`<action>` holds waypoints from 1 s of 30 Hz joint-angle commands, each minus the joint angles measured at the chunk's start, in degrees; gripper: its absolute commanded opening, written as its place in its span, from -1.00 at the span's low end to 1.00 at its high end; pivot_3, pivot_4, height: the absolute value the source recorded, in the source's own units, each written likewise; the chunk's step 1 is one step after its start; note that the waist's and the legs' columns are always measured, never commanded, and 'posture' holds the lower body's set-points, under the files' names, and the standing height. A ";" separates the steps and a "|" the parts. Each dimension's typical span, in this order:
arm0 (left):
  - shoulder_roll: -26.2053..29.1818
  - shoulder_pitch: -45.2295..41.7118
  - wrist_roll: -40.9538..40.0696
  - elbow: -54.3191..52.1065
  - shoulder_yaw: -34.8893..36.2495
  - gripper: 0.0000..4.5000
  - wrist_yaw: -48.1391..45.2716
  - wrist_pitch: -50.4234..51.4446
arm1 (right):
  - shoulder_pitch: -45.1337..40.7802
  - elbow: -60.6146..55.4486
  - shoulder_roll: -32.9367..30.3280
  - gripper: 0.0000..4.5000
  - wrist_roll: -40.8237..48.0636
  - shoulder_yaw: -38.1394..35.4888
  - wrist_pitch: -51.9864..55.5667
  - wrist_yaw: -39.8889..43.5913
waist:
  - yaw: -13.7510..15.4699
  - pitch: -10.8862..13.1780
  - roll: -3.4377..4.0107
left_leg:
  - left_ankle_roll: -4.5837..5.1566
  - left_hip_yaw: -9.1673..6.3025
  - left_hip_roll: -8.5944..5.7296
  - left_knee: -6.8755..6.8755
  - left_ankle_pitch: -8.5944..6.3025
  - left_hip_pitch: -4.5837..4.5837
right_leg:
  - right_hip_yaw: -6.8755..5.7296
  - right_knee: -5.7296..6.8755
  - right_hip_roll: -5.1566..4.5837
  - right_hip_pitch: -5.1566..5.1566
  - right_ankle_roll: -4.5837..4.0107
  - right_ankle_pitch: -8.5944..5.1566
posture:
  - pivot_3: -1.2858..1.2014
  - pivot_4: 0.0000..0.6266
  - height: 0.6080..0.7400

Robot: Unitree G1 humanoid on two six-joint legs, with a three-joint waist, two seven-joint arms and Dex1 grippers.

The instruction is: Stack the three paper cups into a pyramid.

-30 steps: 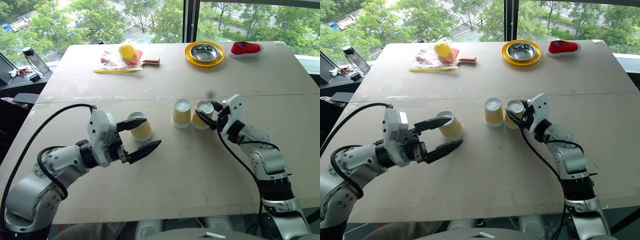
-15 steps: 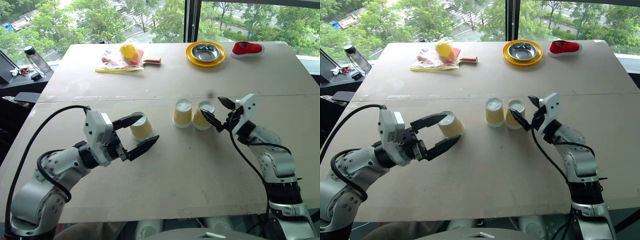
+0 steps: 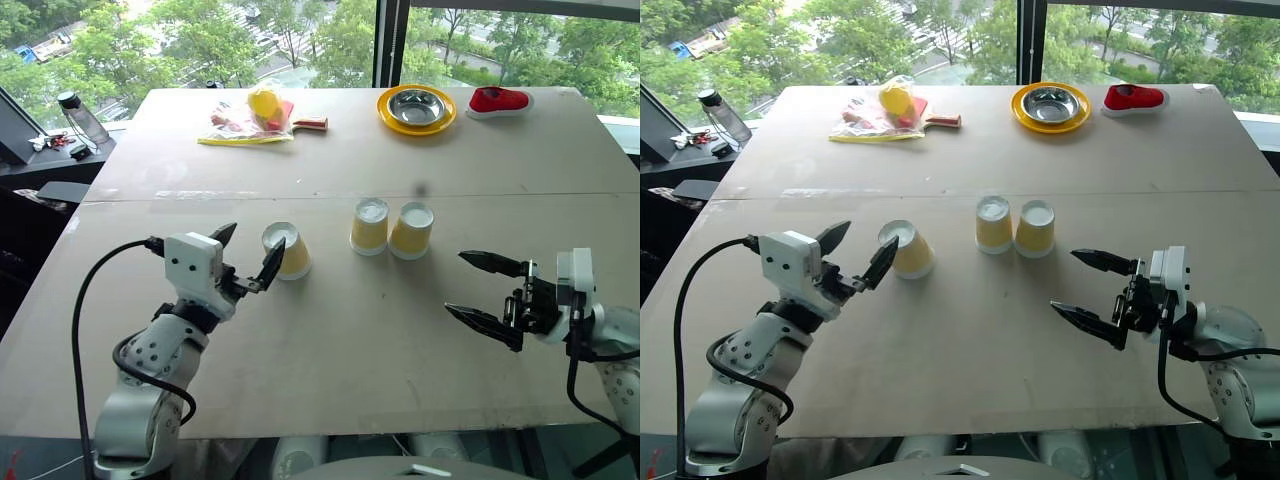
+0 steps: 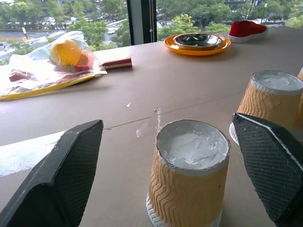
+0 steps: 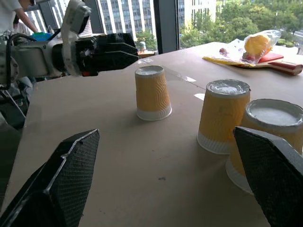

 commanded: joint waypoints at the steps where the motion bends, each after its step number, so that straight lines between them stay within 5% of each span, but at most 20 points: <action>1: -0.22 -1.97 2.62 3.44 -2.58 1.00 -1.83 -4.16 | 1.38 -3.15 1.08 0.98 0.96 -1.67 -2.74 -0.53 | 0.12 -0.01 -0.01 | 0.00 -0.01 -0.01 0.02 0.00 0.00 | -0.01 0.01 0.00 0.02 0.00 0.00 | 0.03 -0.52 1.00; 24: -0.73 -10.67 8.80 17.36 -7.27 1.00 -6.33 -13.09 | 2.28 -7.27 1.71 0.98 3.03 -0.84 -3.28 -4.48 | 0.17 -0.01 -0.01 | 0.00 -0.14 -0.01 0.09 0.00 -0.01 | -0.15 0.01 0.00 0.09 0.01 0.00 | 0.03 -0.52 1.00; 27: -1.04 -11.00 9.05 17.73 -7.18 0.65 -6.40 -13.24 | 2.32 -7.24 1.52 1.00 3.37 -0.89 -3.19 -4.29 | 0.17 -0.01 -0.01 | 0.00 -0.14 -0.01 0.09 0.00 -0.01 | -0.15 0.01 0.00 0.10 0.01 0.00 | 0.03 -0.52 1.00; 30: -1.24 -11.39 8.91 18.29 -6.90 0.08 -6.48 -13.12 | 2.26 -6.97 1.31 1.00 3.63 -0.97 -3.18 -3.81 | 0.17 -0.01 -0.01 | 0.00 -0.14 -0.02 0.09 0.00 -0.01 | -0.16 0.01 0.00 0.10 0.01 0.00 | 0.03 -0.52 1.00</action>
